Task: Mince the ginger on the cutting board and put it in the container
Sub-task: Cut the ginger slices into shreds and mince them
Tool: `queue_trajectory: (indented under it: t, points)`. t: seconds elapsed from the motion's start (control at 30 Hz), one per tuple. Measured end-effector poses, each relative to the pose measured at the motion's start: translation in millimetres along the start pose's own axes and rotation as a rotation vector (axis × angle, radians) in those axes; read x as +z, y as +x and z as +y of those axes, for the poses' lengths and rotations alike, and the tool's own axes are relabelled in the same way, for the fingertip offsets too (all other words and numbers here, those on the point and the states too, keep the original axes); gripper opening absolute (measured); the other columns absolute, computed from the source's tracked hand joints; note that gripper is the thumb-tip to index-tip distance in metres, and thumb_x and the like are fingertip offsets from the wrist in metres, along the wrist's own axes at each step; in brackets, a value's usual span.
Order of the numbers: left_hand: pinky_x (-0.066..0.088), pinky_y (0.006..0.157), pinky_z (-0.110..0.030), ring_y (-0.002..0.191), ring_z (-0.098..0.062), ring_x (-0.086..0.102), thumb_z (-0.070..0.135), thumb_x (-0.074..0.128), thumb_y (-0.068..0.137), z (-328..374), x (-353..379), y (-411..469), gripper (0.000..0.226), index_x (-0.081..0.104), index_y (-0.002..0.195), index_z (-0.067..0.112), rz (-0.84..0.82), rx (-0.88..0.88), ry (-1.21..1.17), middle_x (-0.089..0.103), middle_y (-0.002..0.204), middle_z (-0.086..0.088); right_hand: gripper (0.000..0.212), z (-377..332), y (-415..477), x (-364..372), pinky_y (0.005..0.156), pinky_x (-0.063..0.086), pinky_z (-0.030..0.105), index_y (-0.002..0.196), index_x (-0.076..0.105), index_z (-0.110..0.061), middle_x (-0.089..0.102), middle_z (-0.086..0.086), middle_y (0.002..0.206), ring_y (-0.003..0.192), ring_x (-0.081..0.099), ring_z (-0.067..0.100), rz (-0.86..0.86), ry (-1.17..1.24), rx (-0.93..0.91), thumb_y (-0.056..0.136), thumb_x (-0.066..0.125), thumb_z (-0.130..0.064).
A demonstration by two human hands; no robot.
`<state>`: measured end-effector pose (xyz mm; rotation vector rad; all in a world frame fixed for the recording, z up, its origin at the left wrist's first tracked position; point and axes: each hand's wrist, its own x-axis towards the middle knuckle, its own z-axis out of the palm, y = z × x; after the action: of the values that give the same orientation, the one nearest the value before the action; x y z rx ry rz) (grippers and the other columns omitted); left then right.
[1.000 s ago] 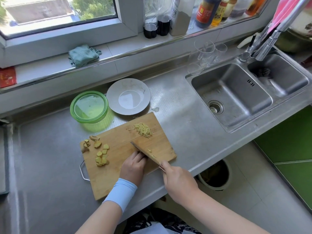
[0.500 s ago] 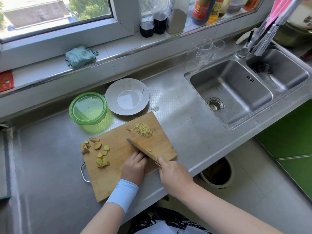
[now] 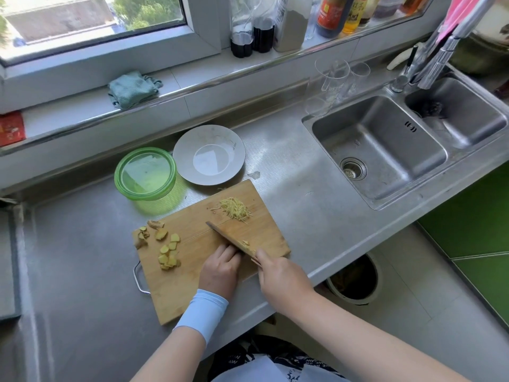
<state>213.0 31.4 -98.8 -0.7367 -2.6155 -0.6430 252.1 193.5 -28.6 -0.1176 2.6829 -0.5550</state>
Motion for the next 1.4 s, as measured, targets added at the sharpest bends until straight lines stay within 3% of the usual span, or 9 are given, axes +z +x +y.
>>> queue_trajectory:
  t: [0.17,0.43,0.57,0.7,0.87,1.0,1.1,1.27,1.4]
  points:
    - [0.044,0.049,-0.032,0.067,-0.024,0.051,0.001,0.048,0.08,3.3,-2.1,-0.4,0.023,0.065,0.067,0.011,0.017,-0.024,0.024,0.062,0.073,-0.005,0.022,-2.4,2.5,-1.2,0.057,0.036,0.035,0.126,0.035,-0.023,0.066,0.009,0.088,0.079,0.063,0.035,0.009,-0.025,-0.005,0.103,0.038,-0.024]
    - [0.05,0.05,-0.029,0.07,-0.026,0.062,0.001,0.047,0.079,3.6,-3.7,0.2,0.026,0.07,0.068,0.008,0.026,-0.029,0.033,0.067,0.075,-0.008,0.017,6.0,-22.3,-3.1,0.06,0.043,0.04,0.121,0.035,-0.025,0.058,0.001,0.082,0.07,0.054,0.029,-0.021,-0.002,-0.012,0.103,0.036,-0.023]
    - [0.048,0.048,-0.03,0.067,-0.025,0.061,0.0,0.046,0.082,5.5,-4.1,0.1,0.028,0.068,0.067,0.008,0.038,-0.031,0.027,0.066,0.074,-0.007,0.009,8.8,-25.7,-1.2,0.061,0.048,0.041,0.113,0.038,-0.023,0.055,0.001,0.077,0.072,0.06,0.03,-0.02,-0.007,0.019,0.104,0.037,-0.023]
    - [0.049,0.051,-0.03,0.067,-0.025,0.058,0.002,0.046,0.086,3.0,-1.3,-2.5,0.028,0.069,0.071,0.01,0.036,-0.019,0.035,0.064,0.074,-0.007,0.01,-2.6,-4.0,0.9,0.059,0.046,0.039,0.113,0.037,-0.025,0.064,0.007,0.085,0.076,0.063,0.033,0.005,-0.013,0.005,0.104,0.038,-0.026]
    - [0.049,0.049,-0.03,0.067,-0.025,0.06,0.002,0.046,0.085,2.9,-1.0,-1.8,0.029,0.07,0.07,0.009,0.03,-0.033,0.042,0.066,0.075,-0.007,0.022,1.8,-11.2,-3.4,0.062,0.044,0.039,0.125,0.031,-0.028,0.063,0.005,0.088,0.078,0.06,0.032,-0.006,0.003,-0.009,0.103,0.036,-0.026]
    - [0.05,0.05,-0.031,0.07,-0.026,0.063,0.007,0.044,0.091,3.7,-2.2,-1.2,0.033,0.07,0.07,0.007,0.048,-0.04,0.023,0.067,0.077,-0.009,0.005,8.5,-27.6,-2.0,0.06,0.044,0.042,0.109,0.035,-0.026,0.057,0.002,0.078,0.072,0.059,0.03,-0.017,0.007,0.014,0.104,0.036,-0.025]
    - [0.049,0.05,-0.032,0.068,-0.026,0.06,0.005,0.039,0.095,4.4,-0.9,-2.3,0.039,0.068,0.069,0.008,0.066,-0.04,0.009,0.065,0.075,-0.008,0.008,1.9,-16.1,0.1,0.059,0.042,0.04,0.11,0.04,-0.022,0.063,0.006,0.084,0.076,0.06,0.033,-0.001,-0.002,0.021,0.104,0.036,-0.025]
    - [0.046,0.05,-0.031,0.067,-0.024,0.057,0.004,0.048,0.085,5.3,-1.8,-2.5,0.026,0.067,0.069,0.009,0.055,-0.049,0.02,0.064,0.074,-0.007,0.013,-4.5,-8.7,-2.7,0.059,0.043,0.04,0.116,0.039,-0.023,0.064,0.008,0.085,0.075,0.06,0.035,0.016,0.006,0.005,0.104,0.036,-0.026]
    - [0.048,0.051,-0.03,0.071,-0.025,0.061,0.007,0.047,0.088,3.7,-1.9,-1.6,0.029,0.07,0.071,0.008,0.061,-0.039,0.014,0.067,0.077,-0.008,0.005,7.5,-29.3,-3.6,0.057,0.042,0.041,0.108,0.037,-0.025,0.057,0.003,0.077,0.068,0.054,0.029,-0.009,0.035,0.019,0.103,0.036,-0.025]
